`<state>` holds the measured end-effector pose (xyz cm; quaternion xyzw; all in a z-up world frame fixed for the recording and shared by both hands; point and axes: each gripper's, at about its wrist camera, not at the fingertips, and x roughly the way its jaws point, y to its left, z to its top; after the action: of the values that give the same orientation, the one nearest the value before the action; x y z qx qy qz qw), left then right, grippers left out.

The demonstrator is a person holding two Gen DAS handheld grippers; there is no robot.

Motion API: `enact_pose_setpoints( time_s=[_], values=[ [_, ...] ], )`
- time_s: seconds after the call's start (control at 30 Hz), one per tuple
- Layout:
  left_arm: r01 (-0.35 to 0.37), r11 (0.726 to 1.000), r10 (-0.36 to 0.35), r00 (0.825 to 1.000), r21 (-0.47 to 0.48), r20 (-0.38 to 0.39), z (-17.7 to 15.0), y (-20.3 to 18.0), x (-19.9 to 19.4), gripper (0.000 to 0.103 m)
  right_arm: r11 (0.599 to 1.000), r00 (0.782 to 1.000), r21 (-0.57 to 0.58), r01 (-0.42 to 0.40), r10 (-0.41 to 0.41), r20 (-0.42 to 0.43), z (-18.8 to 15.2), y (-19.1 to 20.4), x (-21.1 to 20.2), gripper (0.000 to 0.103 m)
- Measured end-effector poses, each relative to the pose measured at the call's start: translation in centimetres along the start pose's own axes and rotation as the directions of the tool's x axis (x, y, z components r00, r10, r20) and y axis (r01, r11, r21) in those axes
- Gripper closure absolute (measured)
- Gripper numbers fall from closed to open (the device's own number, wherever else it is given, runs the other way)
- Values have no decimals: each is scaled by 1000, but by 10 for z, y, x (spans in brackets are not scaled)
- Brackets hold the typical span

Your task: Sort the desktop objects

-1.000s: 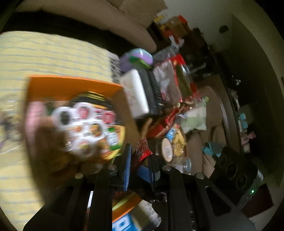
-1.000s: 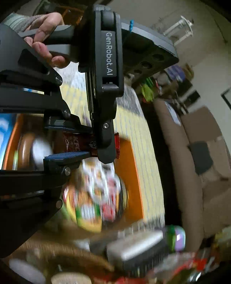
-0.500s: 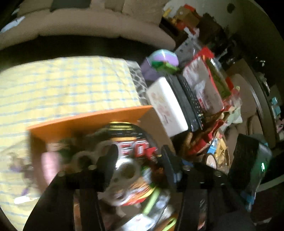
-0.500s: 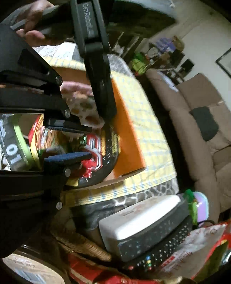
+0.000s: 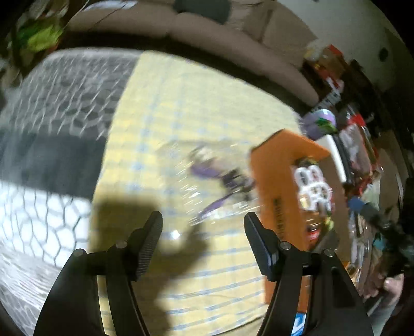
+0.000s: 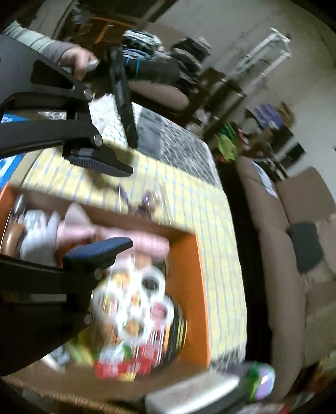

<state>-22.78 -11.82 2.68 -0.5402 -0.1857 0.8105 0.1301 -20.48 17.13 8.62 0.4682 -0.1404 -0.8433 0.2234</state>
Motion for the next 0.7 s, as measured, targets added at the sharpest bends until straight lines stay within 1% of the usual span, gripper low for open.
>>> enact_pose_setpoints(
  time_s=[0.03,0.07,0.17,0.2,0.23,0.27,0.37,0.47,0.5,0.53,0.6,0.7],
  values=[
    [17,1000,-18,1000,-23,-9,-4,10,5,35,1000,1000,-8,1,-1,-13,3,11,10,49],
    [52,997,-53,998,-48,-20,-10,21,12,35,1000,1000,-10,4,-5,-24,9,19,21,49],
    [125,989,-128,991,-73,-39,-25,35,23,35,999,996,-25,40,-42,-84,22,39,57,48],
    [165,981,-171,984,-98,-55,-29,41,29,35,999,995,-14,40,-41,-95,21,42,64,48],
    [191,974,-200,978,-119,-63,-31,45,33,35,1000,993,-5,27,-28,-111,18,46,74,47],
    [217,966,-227,972,-144,-63,-32,51,36,35,999,991,-17,30,-32,-128,15,53,85,47],
    [251,952,-259,965,-178,-27,-31,63,37,35,993,980,-54,106,-113,-163,9,57,115,47],
    [338,902,-347,938,-270,14,-33,76,40,34,986,965,0,168,-164,-206,8,46,145,48],
    [358,887,-367,930,-293,24,-34,80,42,34,981,958,12,192,-185,-220,7,41,152,52],
    [365,881,-374,927,-301,27,-34,82,44,34,977,951,26,210,-198,-238,7,34,161,54],
    [378,872,-388,921,-312,32,-34,82,49,33,974,944,39,222,-205,-259,5,31,171,54],
    [382,868,-396,918,-318,24,-32,77,56,32,968,927,25,251,-233,-292,1,28,182,53]
  ],
)
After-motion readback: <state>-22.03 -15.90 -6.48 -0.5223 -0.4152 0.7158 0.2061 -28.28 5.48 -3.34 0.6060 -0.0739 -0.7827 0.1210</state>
